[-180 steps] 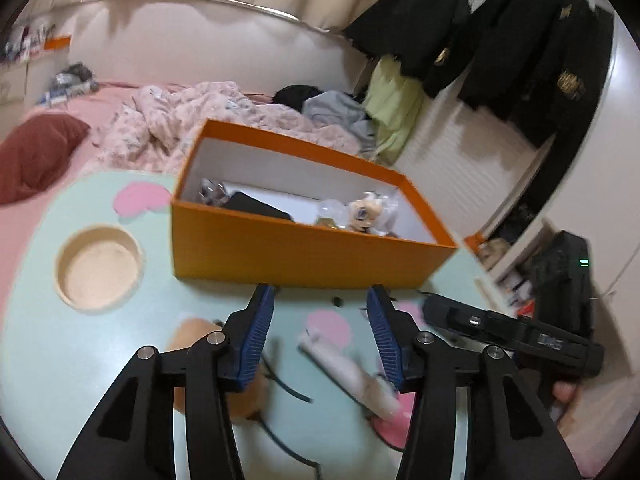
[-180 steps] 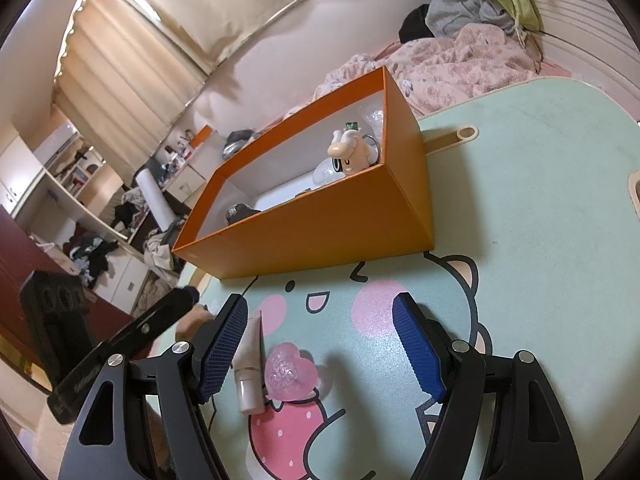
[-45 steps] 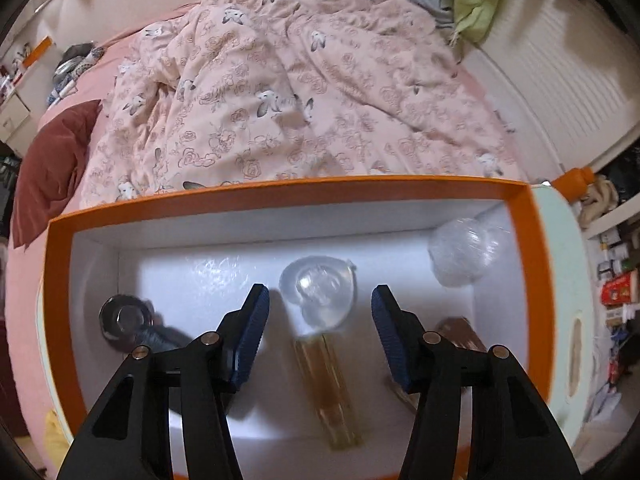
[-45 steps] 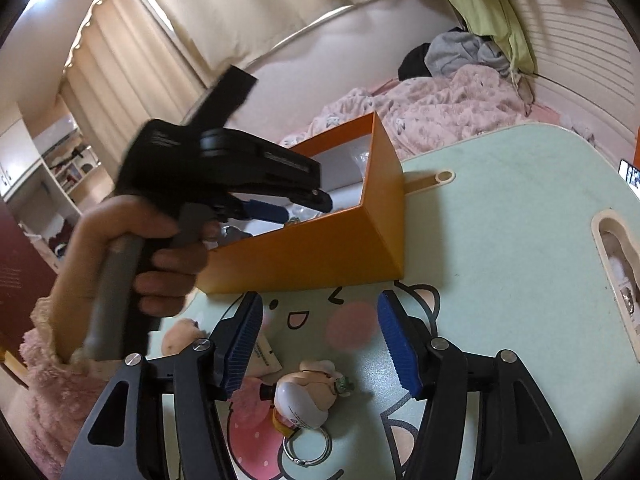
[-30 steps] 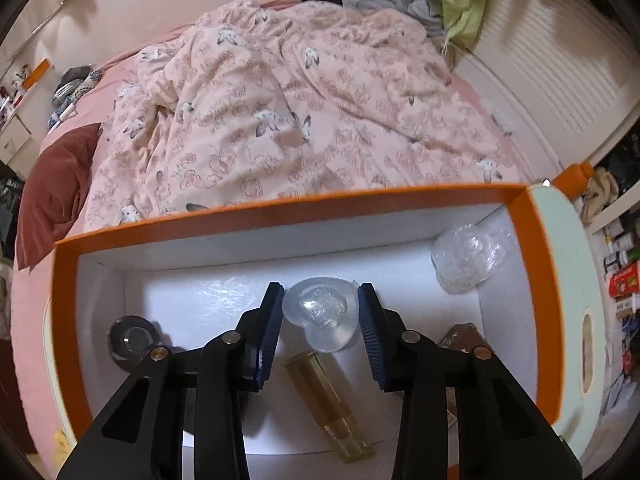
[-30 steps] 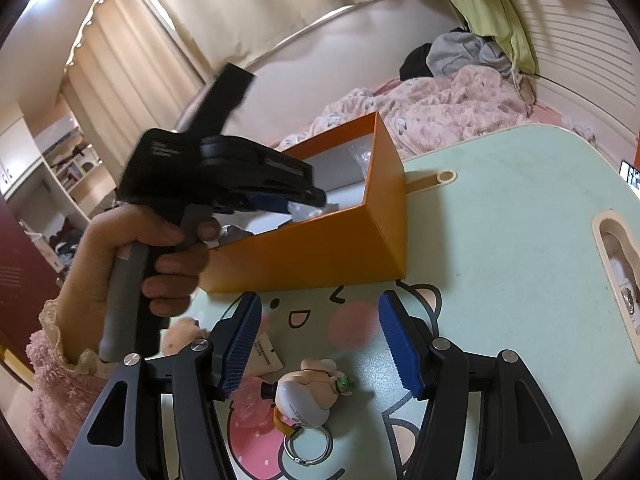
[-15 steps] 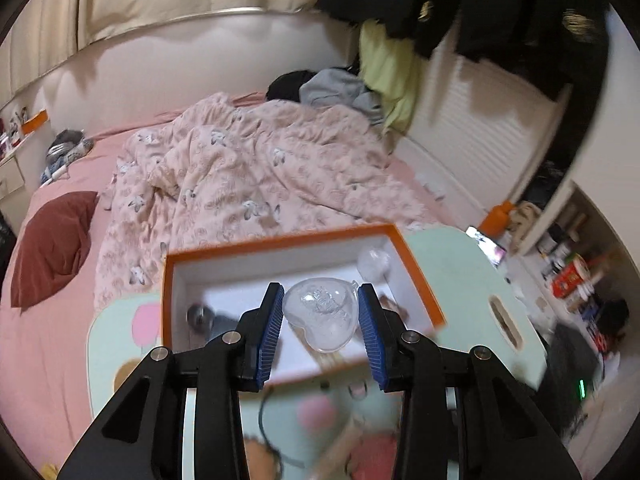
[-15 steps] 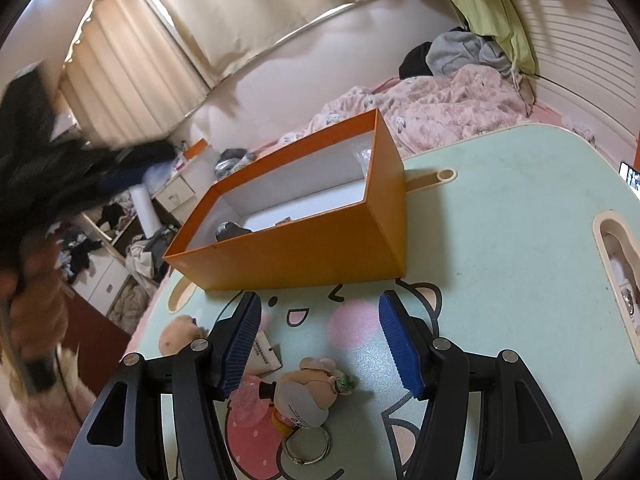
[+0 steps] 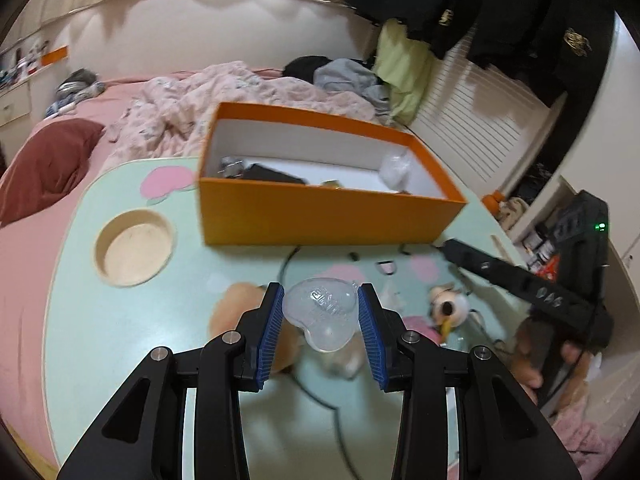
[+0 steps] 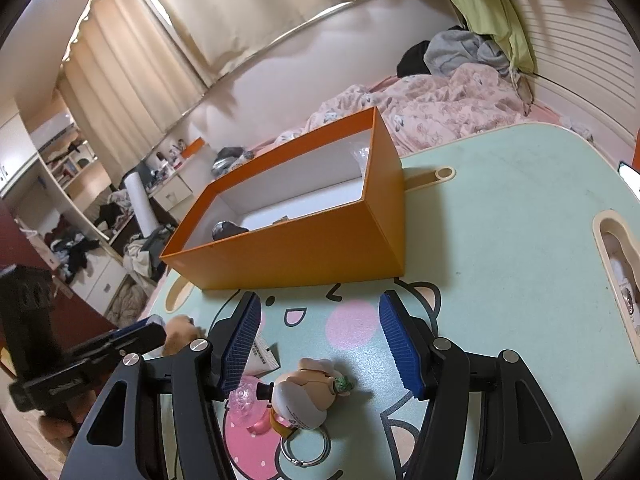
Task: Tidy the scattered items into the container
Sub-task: 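Lift the clear cup out and place it on the table, then grasp the clear plastic bag in the box with the right gripper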
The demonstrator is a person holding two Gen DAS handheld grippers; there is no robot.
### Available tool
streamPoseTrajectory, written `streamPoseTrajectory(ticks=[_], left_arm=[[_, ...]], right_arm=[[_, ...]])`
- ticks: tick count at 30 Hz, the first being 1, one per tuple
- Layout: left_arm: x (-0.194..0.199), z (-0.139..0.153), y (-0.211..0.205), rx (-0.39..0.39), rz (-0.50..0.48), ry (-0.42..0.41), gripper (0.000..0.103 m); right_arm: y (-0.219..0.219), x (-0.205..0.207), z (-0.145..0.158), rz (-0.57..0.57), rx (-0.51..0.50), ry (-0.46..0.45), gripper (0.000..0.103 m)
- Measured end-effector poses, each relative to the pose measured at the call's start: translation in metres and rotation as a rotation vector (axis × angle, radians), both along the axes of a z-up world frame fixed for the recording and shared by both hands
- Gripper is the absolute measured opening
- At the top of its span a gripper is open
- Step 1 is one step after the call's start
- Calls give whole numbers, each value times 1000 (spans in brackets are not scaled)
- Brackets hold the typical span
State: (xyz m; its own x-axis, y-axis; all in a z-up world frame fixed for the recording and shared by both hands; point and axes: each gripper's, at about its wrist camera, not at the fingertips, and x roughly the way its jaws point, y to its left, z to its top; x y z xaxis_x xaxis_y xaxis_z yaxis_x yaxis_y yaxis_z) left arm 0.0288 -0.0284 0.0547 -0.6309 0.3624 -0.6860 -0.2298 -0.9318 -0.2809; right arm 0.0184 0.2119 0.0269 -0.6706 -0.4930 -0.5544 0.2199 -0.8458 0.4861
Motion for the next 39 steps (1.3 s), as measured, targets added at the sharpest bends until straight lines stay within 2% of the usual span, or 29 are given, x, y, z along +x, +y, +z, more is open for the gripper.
streamPoseTrajectory(ticks=[3, 5, 7, 10, 16, 18, 21, 25, 27, 29, 30, 31, 34, 36, 39], left_arm=[[4, -4, -11, 58, 0, 13, 41], [7, -5, -14, 100, 0, 41, 52], [11, -6, -15, 123, 11, 95, 58], [15, -8, -22, 149, 66, 202, 58], [10, -21, -54, 297, 130, 176, 60], [7, -24, -60, 320, 141, 153, 60], [9, -24, -63, 326, 147, 165, 60], [4, -30, -57, 304, 137, 123, 60], [2, -34, -54, 290, 137, 95, 60], [1, -35, -51, 285, 131, 89, 60], [1, -34, -50, 285, 130, 91, 60], [1, -35, -50, 286, 130, 93, 60], [2, -35, -52, 289, 133, 92, 60], [2, -35, -52, 290, 133, 92, 60], [2, -35, -51, 289, 128, 92, 60]], right_arm=[[0, 0, -1, -1, -1, -2, 62], [0, 0, 0, -3, 0, 0, 62], [-1, -1, 0, -5, 5, 4, 62], [-1, -1, 0, -11, 11, 10, 62], [-1, -1, 3, -23, 21, 33, 62], [-3, -3, 4, 6, 23, 29, 62], [-5, -11, 10, 30, 15, 1, 62], [-15, -23, 54, 49, 160, 59, 62], [-31, -41, 78, 97, 352, 61, 62], [-48, -65, 88, 153, 543, 35, 61], [-55, -78, 88, 177, 629, 8, 57], [-61, -93, 85, 192, 700, -25, 44], [-67, -137, 68, 194, 821, -145, 22], [-71, -158, 52, 216, 867, -222, 21], [-81, -171, 38, 212, 989, -228, 21]])
